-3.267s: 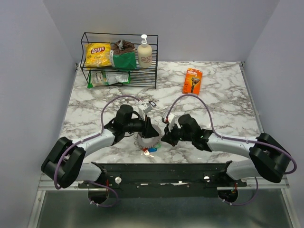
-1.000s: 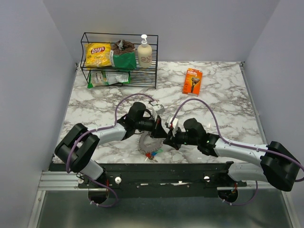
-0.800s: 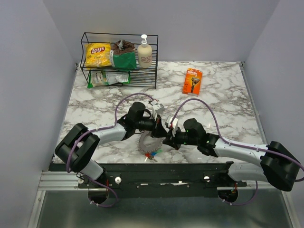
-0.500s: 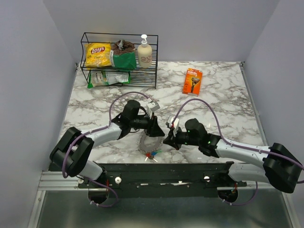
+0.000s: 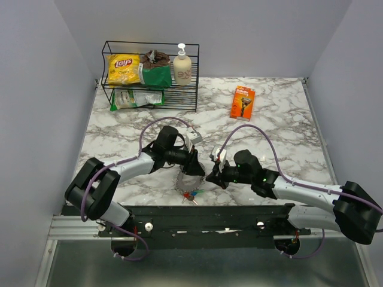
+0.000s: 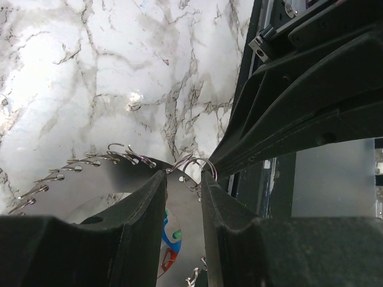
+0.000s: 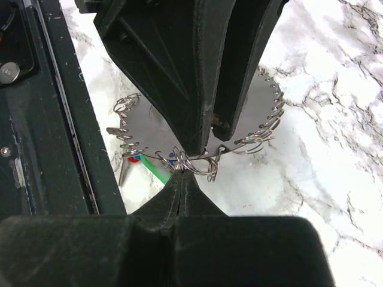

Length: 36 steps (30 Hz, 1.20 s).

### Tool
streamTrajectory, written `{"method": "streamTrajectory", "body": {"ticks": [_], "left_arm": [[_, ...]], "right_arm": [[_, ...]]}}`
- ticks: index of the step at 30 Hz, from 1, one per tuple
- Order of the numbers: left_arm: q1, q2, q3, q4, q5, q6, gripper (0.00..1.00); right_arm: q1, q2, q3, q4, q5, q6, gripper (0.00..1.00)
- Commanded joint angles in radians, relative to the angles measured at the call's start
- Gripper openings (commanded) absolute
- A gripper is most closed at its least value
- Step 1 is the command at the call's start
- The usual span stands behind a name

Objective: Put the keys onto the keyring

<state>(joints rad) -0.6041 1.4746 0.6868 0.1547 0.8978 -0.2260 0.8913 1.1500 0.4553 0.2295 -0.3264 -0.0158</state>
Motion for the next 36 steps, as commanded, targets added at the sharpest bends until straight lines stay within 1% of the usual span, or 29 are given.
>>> {"method": "streamTrajectory", "body": {"ticks": [1,5,6,8,11,15,22,24,25,27,28,31,36], "left_arm": [[-0.008,0.006,0.022,-0.011,0.064,0.028,0.4],[-0.008,-0.003,0.019,0.017,0.082,0.013,0.42],[-0.008,-0.007,0.014,0.028,0.084,0.01,0.44],[-0.008,-0.016,0.011,0.034,0.084,0.01,0.46],[-0.008,-0.013,0.013,0.037,0.104,0.005,0.46],[-0.016,0.015,0.026,0.022,0.128,0.005,0.39],[-0.051,0.056,0.06,-0.047,0.122,0.043,0.37],[-0.054,0.061,0.068,-0.052,0.121,0.05,0.33],[-0.054,0.061,0.071,-0.053,0.109,0.05,0.24],[-0.054,0.058,0.077,-0.056,0.095,0.051,0.15],[-0.054,0.058,0.079,-0.06,0.09,0.051,0.09],[-0.052,0.069,0.095,-0.083,0.089,0.06,0.0],[-0.054,0.069,0.083,-0.064,0.064,0.05,0.0]], "right_arm": [[0.006,-0.006,-0.004,-0.001,0.006,0.004,0.01],[0.006,-0.004,-0.003,-0.002,0.004,0.004,0.01],[0.006,-0.004,-0.003,-0.002,0.004,0.005,0.01],[0.006,-0.001,-0.001,-0.002,0.001,0.004,0.01],[0.006,0.001,-0.001,-0.004,0.004,0.005,0.01],[0.006,0.002,0.0,-0.005,0.006,0.007,0.01],[0.006,0.002,0.0,-0.005,0.007,0.007,0.01],[0.006,0.004,0.0,-0.004,0.007,0.008,0.01],[0.008,0.002,0.0,-0.004,0.007,0.008,0.01],[0.006,0.002,0.0,-0.005,0.006,0.008,0.01],[0.006,0.002,0.0,-0.005,0.006,0.01,0.01],[0.006,-0.003,-0.001,-0.007,0.01,0.01,0.01],[0.008,-0.009,-0.001,-0.009,0.006,0.01,0.01]]}}
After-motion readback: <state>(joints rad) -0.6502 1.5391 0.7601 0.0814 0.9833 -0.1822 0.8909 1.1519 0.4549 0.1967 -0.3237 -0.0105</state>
